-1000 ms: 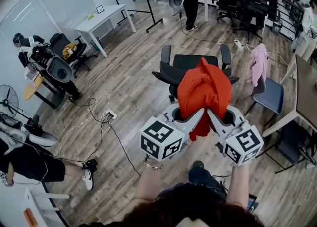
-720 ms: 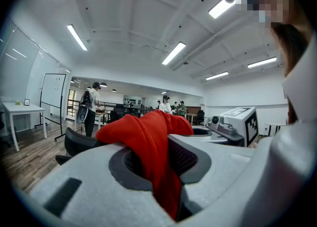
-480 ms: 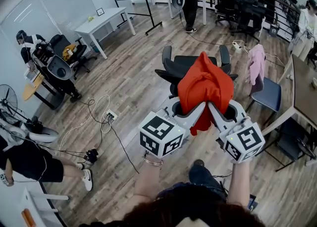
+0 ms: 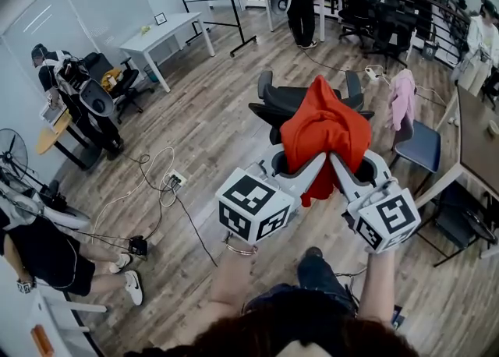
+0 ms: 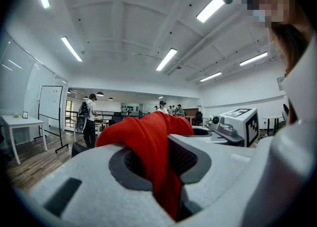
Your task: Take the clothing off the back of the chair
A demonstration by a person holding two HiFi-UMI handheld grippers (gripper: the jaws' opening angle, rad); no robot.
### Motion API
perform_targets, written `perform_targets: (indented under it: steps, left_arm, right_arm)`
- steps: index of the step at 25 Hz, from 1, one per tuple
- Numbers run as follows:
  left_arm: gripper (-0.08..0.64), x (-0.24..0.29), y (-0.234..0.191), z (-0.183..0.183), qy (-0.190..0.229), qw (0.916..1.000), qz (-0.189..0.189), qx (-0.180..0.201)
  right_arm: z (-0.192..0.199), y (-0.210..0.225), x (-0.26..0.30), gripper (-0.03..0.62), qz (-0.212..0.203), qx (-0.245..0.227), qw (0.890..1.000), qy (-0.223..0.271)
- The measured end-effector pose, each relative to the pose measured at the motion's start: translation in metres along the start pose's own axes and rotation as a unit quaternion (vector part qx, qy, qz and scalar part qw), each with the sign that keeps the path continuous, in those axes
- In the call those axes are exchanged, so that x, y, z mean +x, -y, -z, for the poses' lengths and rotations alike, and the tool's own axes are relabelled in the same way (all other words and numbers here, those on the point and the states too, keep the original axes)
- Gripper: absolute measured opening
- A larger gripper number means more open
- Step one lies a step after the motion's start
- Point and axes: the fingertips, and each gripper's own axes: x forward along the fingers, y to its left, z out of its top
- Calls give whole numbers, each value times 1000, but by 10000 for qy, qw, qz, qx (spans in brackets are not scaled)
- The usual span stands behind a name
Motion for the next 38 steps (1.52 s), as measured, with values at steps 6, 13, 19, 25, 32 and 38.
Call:
perform_targets:
  steps: [6, 13, 19, 25, 32, 38]
  left_arm:
    - [91, -19, 14, 0, 59, 10000, -33, -13]
    - [92, -33, 34, 8, 45, 9999, -92, -35]
    - [92, -51, 43, 19, 18, 9999, -103, -92]
    - [92, -58, 52, 19, 46, 9999, -64, -76]
    - [92, -65, 64, 18, 55, 9999, -86, -61]
    - [92, -71, 82, 20, 65, 9996, -233, -110]
  right_arm:
    - [-5, -20, -12, 71, 16, -47, 10000, 27]
    - [-1, -37, -32, 71, 29, -3, 10000, 18]
    - [6, -57, -40, 71, 83, 30, 10000, -23]
    - [4, -66, -48, 71, 177, 30, 9998, -26]
    - [1, -72, -60, 71, 164, 12, 9999, -21]
    - [1, -80, -76, 71, 24, 33, 10000, -35]
